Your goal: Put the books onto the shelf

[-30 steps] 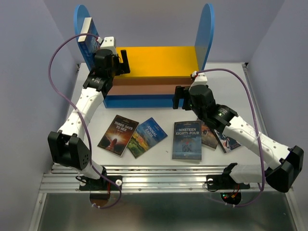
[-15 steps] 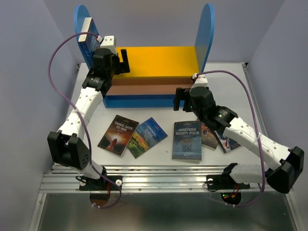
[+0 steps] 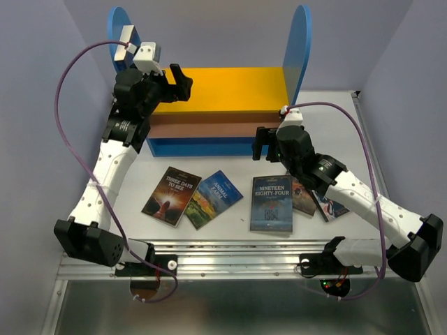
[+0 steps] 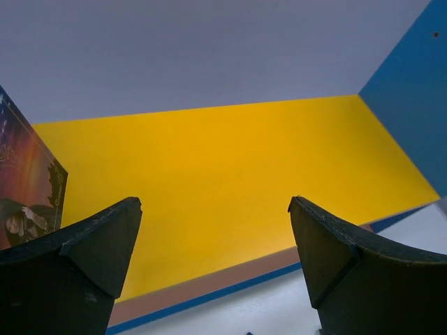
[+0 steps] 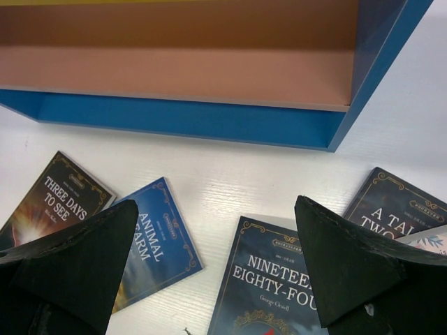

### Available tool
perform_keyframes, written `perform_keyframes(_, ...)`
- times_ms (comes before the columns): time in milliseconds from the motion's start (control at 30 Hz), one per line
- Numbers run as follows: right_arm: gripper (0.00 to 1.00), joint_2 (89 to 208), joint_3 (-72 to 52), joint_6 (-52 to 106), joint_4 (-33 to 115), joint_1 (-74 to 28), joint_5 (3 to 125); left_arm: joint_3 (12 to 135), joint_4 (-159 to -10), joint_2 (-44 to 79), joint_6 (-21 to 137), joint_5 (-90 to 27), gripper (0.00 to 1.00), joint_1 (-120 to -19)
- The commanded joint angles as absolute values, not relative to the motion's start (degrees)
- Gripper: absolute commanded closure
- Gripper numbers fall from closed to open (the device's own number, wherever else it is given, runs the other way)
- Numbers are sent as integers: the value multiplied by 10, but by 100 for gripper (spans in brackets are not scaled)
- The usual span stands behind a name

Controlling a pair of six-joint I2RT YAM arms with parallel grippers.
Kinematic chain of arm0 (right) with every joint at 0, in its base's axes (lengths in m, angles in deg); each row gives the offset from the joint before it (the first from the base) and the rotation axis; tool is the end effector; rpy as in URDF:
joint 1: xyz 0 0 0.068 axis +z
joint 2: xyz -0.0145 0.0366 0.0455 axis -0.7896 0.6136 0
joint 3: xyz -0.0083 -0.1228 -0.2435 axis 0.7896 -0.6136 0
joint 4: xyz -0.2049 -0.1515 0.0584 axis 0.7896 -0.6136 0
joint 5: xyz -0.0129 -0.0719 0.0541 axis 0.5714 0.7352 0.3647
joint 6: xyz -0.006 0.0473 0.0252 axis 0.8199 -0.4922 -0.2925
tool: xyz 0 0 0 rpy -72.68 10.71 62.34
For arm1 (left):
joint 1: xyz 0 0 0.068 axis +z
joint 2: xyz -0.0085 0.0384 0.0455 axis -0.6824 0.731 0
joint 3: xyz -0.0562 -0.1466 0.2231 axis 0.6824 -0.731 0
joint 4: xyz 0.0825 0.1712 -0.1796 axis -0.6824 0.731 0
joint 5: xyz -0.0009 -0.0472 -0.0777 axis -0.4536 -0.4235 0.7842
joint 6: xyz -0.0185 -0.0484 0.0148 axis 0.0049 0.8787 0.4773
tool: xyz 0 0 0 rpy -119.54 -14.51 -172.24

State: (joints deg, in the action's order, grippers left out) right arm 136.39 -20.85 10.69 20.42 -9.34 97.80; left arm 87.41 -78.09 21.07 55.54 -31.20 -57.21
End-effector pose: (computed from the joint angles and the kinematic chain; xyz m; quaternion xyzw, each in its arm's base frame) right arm 0.2090 0.1723 0.3558 -0.0233 0.8320 0.1220 0.5406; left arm 0.3023 -0.0818 0.4679 0.0852 0.6846 -0.1948 0.6972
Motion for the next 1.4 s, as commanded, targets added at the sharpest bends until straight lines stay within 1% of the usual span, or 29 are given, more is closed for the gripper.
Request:
perform_keyframes(0, 0, 1351, -210, 102, 213, -96, 986, 885, -814, 166, 558, -250, 1, -575)
perform_keyframes(100, 0, 1349, -213, 102, 213, -96, 984, 834, -820, 120, 551, -214, 1, -577)
perform_keyframes(233, 0, 1349, -217, 109, 212, -96, 981, 718, -850, 41, 500, -189, 1, -576)
perform_keyframes(367, 0, 1356, -211, 111, 209, -96, 972, 658, -859, -26, 469, -222, 1, -567)
perform_keyframes(467, 0, 1361, -203, 110, 208, -96, 953, 626, -886, -54, 449, -185, 1, -528)
perform_keyframes(533, 0, 1363, -197, 109, 208, -96, 948, 624, -887, -49, 443, -135, 1, -499)
perform_keyframes(633, 0, 1368, -192, 107, 208, -96, 955, 630, -888, -24, 431, -95, 1, -466)
perform_keyframes(800, 0, 1383, -168, 113, 201, -96, 954, 660, -889, 26, 423, 6, 1, -406)
perform_keyframes(967, 0, 1396, -154, 117, 201, -96, 949, 681, -900, 45, 411, 25, 1, -360)
perform_keyframes(1033, 0, 1407, -147, 119, 200, -96, 946, 692, -901, 62, 404, 67, 1, -334)
perform_keyframes(1167, 0, 1419, -140, 121, 201, -96, 947, 711, -924, 92, 412, 113, 1, -319)
perform_keyframes(1367, 0, 1427, -133, 119, 200, -96, 947, 743, -903, 127, 393, 107, 1, -310)
